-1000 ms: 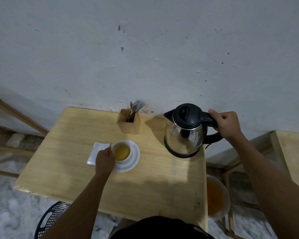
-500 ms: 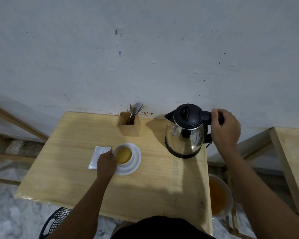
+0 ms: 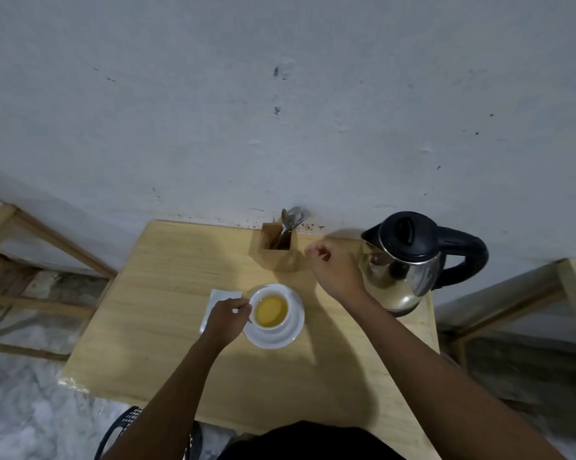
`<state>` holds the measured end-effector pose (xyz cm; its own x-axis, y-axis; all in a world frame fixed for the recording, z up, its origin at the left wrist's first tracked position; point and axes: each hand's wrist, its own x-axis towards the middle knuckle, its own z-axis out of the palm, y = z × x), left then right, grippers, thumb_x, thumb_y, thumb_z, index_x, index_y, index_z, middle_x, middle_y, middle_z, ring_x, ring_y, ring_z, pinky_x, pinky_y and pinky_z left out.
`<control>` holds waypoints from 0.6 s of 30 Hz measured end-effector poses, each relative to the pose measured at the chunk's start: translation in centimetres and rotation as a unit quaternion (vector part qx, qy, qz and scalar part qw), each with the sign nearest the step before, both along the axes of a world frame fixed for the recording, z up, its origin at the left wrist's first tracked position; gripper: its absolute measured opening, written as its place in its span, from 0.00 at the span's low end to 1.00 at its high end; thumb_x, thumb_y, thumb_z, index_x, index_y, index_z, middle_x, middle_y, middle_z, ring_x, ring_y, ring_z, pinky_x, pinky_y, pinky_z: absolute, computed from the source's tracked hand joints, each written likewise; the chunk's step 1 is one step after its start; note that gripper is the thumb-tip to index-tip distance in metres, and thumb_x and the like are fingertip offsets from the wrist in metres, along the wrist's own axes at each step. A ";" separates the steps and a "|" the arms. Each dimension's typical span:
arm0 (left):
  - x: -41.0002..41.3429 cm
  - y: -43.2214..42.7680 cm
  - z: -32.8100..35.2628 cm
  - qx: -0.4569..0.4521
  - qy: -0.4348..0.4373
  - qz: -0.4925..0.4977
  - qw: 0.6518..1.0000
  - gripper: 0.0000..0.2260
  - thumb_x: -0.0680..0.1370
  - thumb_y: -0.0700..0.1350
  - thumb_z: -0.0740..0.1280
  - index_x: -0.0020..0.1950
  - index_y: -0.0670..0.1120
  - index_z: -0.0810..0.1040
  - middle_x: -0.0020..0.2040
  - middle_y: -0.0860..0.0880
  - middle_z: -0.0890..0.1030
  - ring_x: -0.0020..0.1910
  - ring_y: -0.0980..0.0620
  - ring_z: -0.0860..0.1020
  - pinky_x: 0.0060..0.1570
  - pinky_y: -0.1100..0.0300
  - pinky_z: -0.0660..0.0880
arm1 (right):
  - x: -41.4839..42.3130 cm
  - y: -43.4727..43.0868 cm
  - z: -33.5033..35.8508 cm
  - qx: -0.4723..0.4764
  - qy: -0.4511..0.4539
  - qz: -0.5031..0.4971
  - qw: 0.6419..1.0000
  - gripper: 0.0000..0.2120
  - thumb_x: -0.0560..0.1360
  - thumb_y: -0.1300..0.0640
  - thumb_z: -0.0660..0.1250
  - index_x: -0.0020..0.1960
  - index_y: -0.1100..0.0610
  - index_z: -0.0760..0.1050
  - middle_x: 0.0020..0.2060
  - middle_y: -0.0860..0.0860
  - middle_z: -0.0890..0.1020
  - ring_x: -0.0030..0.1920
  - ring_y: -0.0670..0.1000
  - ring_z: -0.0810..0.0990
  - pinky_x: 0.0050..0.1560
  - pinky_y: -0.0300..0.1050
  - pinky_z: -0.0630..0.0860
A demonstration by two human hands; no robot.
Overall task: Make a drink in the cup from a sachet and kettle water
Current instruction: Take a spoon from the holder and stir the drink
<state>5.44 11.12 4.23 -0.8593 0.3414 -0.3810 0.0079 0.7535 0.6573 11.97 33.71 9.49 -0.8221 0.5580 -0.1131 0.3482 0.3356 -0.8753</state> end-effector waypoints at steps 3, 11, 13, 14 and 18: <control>-1.0 -0.5 0.7 0.006 -0.033 -0.025 0.999 0.07 0.77 0.44 0.66 0.44 0.48 0.83 0.35 0.52 0.82 0.34 0.56 0.77 0.35 0.64 0.70 | -3.7 -0.4 -1.1 -0.040 -0.059 -0.019 0.997 0.08 0.73 0.48 0.64 0.44 0.49 0.79 0.42 0.43 0.82 0.47 0.48 0.81 0.49 0.47 0.78; -2.8 -1.1 0.8 0.029 -0.129 -0.022 0.991 0.09 0.76 0.48 0.68 0.52 0.47 0.84 0.29 0.56 0.81 0.27 0.54 0.76 0.27 0.64 0.71 | -10.3 -1.3 -1.4 0.095 -0.144 -0.046 0.984 0.09 0.75 0.41 0.65 0.48 0.45 0.77 0.40 0.44 0.80 0.41 0.48 0.76 0.36 0.41 0.69; -3.4 -1.4 0.4 0.023 -0.138 -0.040 0.989 0.10 0.75 0.50 0.68 0.53 0.48 0.84 0.38 0.49 0.85 0.33 0.50 0.77 0.28 0.66 0.71 | -11.1 -1.5 -1.7 0.111 -0.151 -0.069 0.980 0.10 0.75 0.42 0.65 0.48 0.46 0.79 0.40 0.45 0.82 0.41 0.49 0.78 0.35 0.41 0.69; -3.7 -1.6 0.3 0.023 -0.141 -0.049 0.989 0.10 0.75 0.50 0.68 0.53 0.49 0.84 0.43 0.47 0.86 0.36 0.50 0.78 0.29 0.68 0.71 | -11.4 -1.6 -1.9 0.118 -0.160 -0.083 0.977 0.11 0.76 0.42 0.65 0.48 0.47 0.81 0.40 0.46 0.83 0.41 0.51 0.79 0.35 0.40 0.69; -4.5 -1.9 -0.2 0.030 -0.148 -0.072 0.986 0.11 0.75 0.51 0.68 0.54 0.49 0.84 0.50 0.48 0.85 0.44 0.52 0.82 0.36 0.71 0.71 | -11.6 -1.7 -2.4 0.124 -0.174 -0.122 0.969 0.10 0.75 0.44 0.66 0.45 0.49 0.82 0.41 0.48 0.84 0.40 0.53 0.78 0.37 0.41 0.70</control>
